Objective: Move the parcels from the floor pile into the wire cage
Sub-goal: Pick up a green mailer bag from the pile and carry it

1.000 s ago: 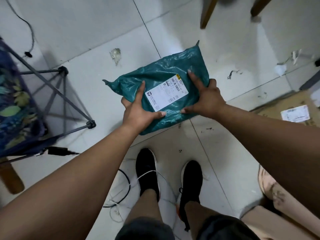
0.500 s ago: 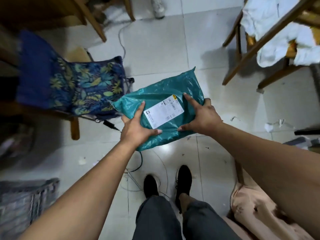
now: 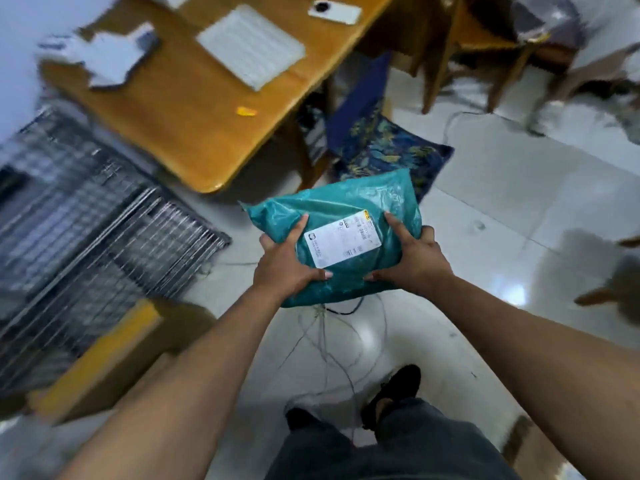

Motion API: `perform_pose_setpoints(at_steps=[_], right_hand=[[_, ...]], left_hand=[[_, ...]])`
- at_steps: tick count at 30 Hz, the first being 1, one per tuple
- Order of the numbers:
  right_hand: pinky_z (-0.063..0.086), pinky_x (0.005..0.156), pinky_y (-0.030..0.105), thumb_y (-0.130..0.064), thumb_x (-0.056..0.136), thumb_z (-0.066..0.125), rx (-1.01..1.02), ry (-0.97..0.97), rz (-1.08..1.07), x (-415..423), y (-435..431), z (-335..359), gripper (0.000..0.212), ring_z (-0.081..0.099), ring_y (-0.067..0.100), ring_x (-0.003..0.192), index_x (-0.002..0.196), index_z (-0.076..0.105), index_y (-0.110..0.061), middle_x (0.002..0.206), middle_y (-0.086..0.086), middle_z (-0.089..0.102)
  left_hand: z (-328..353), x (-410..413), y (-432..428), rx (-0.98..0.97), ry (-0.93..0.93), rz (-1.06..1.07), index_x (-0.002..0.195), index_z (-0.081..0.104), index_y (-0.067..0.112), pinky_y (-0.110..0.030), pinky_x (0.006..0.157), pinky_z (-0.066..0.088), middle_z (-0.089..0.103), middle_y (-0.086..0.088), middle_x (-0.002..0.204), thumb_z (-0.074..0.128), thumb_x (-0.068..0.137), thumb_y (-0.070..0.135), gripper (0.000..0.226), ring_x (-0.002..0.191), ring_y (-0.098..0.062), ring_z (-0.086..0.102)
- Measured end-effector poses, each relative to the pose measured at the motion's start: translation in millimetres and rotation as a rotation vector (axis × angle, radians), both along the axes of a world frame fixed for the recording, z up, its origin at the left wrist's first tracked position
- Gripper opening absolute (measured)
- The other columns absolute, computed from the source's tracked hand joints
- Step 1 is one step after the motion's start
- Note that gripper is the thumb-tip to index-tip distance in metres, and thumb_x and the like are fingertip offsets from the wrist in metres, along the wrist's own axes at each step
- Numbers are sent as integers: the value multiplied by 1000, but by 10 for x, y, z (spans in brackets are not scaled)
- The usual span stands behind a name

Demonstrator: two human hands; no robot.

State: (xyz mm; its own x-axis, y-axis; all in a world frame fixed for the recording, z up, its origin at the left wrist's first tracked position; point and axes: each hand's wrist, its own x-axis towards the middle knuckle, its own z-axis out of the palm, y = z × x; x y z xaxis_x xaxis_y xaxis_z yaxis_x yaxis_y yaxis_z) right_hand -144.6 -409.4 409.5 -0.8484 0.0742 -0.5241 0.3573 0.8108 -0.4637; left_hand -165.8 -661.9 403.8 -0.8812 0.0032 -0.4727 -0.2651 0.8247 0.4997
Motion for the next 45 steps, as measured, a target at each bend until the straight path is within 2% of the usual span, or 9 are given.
perform_pose_setpoints(at_steps=[5, 11, 14, 17, 23, 26, 29, 34, 45], right_hand=[[42, 113, 51, -72, 50, 87, -19, 19, 168, -34, -1443, 10, 130, 41, 38, 136, 146, 0, -69, 145, 10, 24], [44, 111, 48, -70, 53, 88, -33, -34, 348, 141, -2835, -236, 129, 46, 40, 128, 148, 1, -67, 133, 11, 29], [44, 111, 49, -70, 54, 87, -29, -55, 455, 181, -3393, -401, 129, 47, 41, 126, 150, 0, -65, 134, 12, 30], [43, 112, 51, -68, 56, 88, -7, -82, 536, 125, -3794, -556, 131, 46, 42, 128, 152, -1, -62, 136, 13, 30], [41, 112, 55, -63, 59, 89, 2, -94, 714, -171, -4499, -902, 133, 43, 45, 131, 153, -5, -61, 140, 17, 29], [41, 112, 54, -62, 58, 90, 7, -96, 760, -217, -4799, -1095, 134, 41, 48, 131, 155, -3, -58, 138, 20, 29], [43, 111, 51, -65, 55, 89, 33, -94, 806, -147, -5083, -1296, 136, 43, 46, 128, 155, -2, -58, 135, 19, 31], [46, 108, 51, -64, 57, 90, 34, -141, 853, 280, -5477, -1728, 133, 43, 44, 129, 153, -2, -61, 137, 16, 28], [44, 109, 49, -68, 62, 84, 48, -231, 884, 1649, -6611, -3146, 129, 43, 43, 129, 154, -7, -58, 139, 12, 25]], left_hand=[[48, 432, -1467, -21, -5, 198, 150, 11, 67, -40, 111, 42, 23, -12, 149, 93, 58, 58, 123, 126, -37, 56], [-163, 1028, -2811, -40, -79, 322, 151, 4, 66, -42, 117, 36, 7, -19, 161, 89, 63, 63, 123, 140, -40, 44], [-337, 1282, -3310, -1, -79, 385, 153, 5, 64, -40, 108, 45, 22, -15, 164, 88, 66, 60, 120, 139, -36, 46], [-525, 1471, -3634, 20, -105, 458, 155, 7, 61, -40, 103, 52, 33, -13, 161, 87, 67, 57, 119, 137, -34, 49], [-905, 1592, -4038, -16, -109, 667, 154, 12, 62, -41, 108, 48, 12, -12, 162, 86, 67, 59, 115, 139, -35, 45], [-1104, 1639, -4239, 5, -126, 717, 155, 11, 60, -42, 105, 51, 17, -17, 163, 85, 69, 60, 113, 133, -39, 52], [-1322, 1834, -4414, 7, -131, 793, 153, 13, 63, -42, 102, 53, 7, -15, 163, 86, 67, 61, 113, 132, -39, 53], [-1768, 2355, -4725, 10, -181, 863, 147, 5, 73, -42, 97, 55, 12, -17, 162, 81, 66, 67, 111, 122, -39, 61], [-3122, 3739, -5845, 20, -200, 926, 151, 15, 66, -42, 116, 37, 19, -12, 157, 82, 72, 62, 104, 142, -36, 42]])
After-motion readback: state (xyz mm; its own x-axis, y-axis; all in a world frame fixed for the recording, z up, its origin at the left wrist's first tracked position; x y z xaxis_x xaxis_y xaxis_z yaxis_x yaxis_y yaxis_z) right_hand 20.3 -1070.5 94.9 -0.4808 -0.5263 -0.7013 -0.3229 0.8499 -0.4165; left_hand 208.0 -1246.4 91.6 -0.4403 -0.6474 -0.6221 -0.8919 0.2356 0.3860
